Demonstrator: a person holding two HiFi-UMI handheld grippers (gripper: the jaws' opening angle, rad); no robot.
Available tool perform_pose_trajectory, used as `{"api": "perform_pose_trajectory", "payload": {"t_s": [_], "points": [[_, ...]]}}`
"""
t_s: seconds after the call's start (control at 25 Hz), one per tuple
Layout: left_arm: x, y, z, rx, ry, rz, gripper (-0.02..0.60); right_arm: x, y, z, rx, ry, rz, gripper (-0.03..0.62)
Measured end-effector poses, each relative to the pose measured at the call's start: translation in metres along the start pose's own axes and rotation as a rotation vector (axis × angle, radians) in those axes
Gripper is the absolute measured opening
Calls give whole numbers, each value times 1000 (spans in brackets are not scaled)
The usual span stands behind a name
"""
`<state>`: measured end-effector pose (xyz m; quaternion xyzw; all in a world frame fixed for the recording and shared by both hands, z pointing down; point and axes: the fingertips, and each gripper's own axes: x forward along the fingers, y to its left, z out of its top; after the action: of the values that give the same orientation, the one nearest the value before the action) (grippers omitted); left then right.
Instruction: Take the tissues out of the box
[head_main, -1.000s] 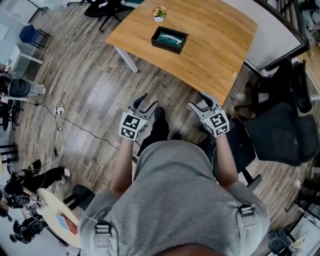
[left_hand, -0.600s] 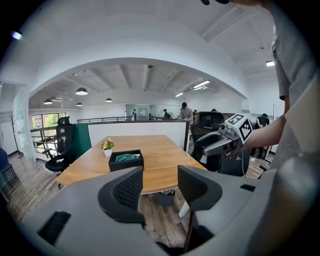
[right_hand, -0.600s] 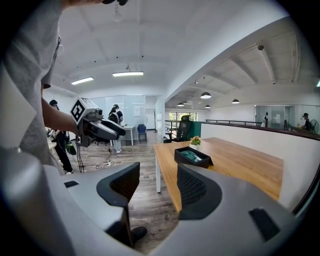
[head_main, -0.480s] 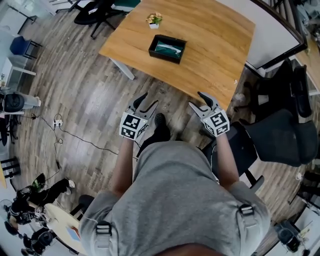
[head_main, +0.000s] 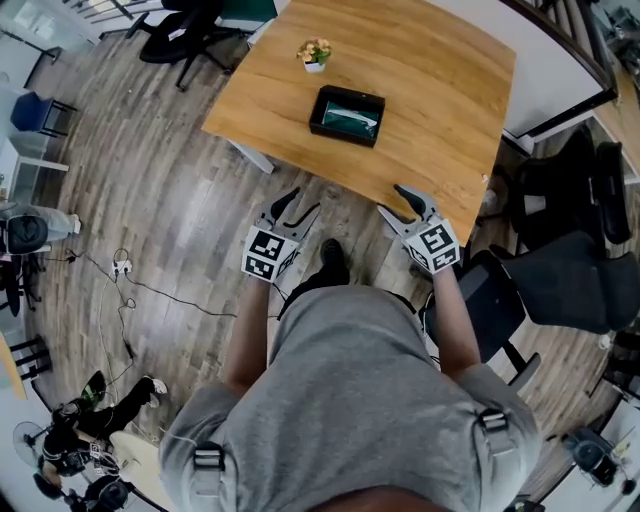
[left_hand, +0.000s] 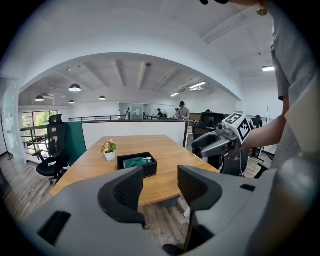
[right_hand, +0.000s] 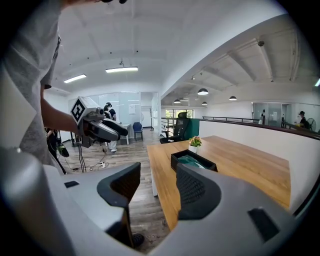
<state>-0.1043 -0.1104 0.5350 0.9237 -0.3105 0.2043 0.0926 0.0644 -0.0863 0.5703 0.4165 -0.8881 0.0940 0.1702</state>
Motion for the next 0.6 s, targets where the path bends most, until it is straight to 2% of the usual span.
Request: {"api": "perform_pose_trajectory", "payload": {"t_s": [0.28,0.6], "points": [[11,50,-1,21,2,-27,227,45,4,16,24,-11,-8,230],[13,72,-4,5,3,-58,227,73,6,24,23,0,-19,225]]}}
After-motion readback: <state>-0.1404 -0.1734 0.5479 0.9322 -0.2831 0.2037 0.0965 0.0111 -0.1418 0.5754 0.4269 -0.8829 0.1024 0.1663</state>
